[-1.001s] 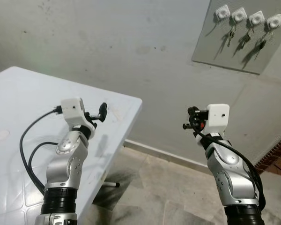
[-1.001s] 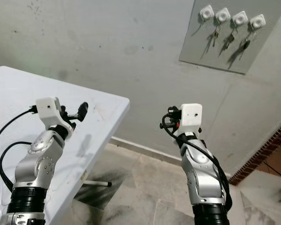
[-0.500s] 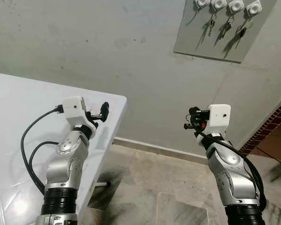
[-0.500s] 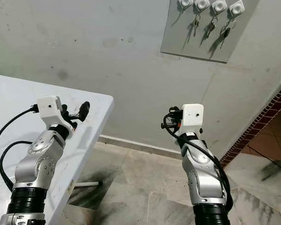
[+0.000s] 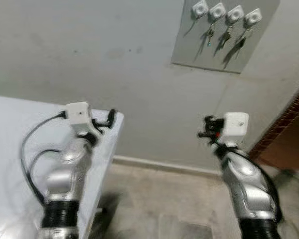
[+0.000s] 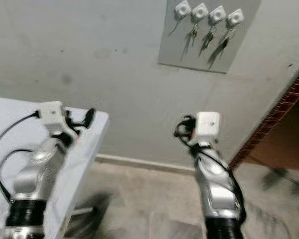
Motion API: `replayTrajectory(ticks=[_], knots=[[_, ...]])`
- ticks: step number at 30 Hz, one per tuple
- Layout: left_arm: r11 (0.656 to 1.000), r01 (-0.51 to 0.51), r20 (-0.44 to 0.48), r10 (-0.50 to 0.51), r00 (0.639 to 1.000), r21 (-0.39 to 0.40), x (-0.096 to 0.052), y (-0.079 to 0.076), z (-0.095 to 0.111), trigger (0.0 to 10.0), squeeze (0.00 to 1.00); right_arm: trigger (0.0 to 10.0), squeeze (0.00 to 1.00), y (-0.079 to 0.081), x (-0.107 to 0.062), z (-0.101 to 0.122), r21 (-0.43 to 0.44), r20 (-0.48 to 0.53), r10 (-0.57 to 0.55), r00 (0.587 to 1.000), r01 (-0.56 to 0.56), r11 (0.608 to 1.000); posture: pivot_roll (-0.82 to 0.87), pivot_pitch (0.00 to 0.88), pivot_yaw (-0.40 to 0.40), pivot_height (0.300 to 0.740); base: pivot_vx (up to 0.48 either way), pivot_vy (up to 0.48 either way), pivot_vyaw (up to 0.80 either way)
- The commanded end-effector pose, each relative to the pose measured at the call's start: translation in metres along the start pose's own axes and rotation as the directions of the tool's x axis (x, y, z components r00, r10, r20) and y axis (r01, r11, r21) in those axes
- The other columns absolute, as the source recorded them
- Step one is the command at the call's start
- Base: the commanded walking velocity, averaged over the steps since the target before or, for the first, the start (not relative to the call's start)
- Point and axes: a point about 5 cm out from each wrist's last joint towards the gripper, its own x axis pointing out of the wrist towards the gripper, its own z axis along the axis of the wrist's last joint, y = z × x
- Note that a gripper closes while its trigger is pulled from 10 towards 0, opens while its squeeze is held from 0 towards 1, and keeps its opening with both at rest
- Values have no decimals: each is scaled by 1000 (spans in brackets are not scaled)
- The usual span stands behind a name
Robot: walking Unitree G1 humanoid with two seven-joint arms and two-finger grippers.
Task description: Hang keys on a hook
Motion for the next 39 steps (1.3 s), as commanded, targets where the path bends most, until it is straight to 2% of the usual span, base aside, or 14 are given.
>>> replayTrajectory(ticks=[1,4,25,33,39], knots=[[999,43,0,-43,999,0,2,-12,1,10000,0,10000,0,-11,-2,3,-10,8,-34,999,34,999,-29,0,-43,740,292,0,-681],[999,41,-2,-41,999,0,2,-12,0,10000,0,10000,0,-10,-2,2,-12,7,-36,999,36,999,-29,0,-39,740,291,0,-631],[999,-4,-3,4,1000,-34,2,-6,0,10000,0,10000,0,-5,-3,4,-9,27,-11,1000,11,1000,-28,0,-40,740,272,0,0],[999,-16,-3,16,1000,-48,2,-5,-1,10000,0,10000,0,-4,-4,5,-7,30,-3,1000,3,1000,-31,0,-41,740,0,0,0],[998,-25,-7,24,1000,-64,2,-5,-2,10000,0,10000,0,-3,-5,5,-10,28,5,1000,-5,1000,-32,0,-43,740,279,0,0]])
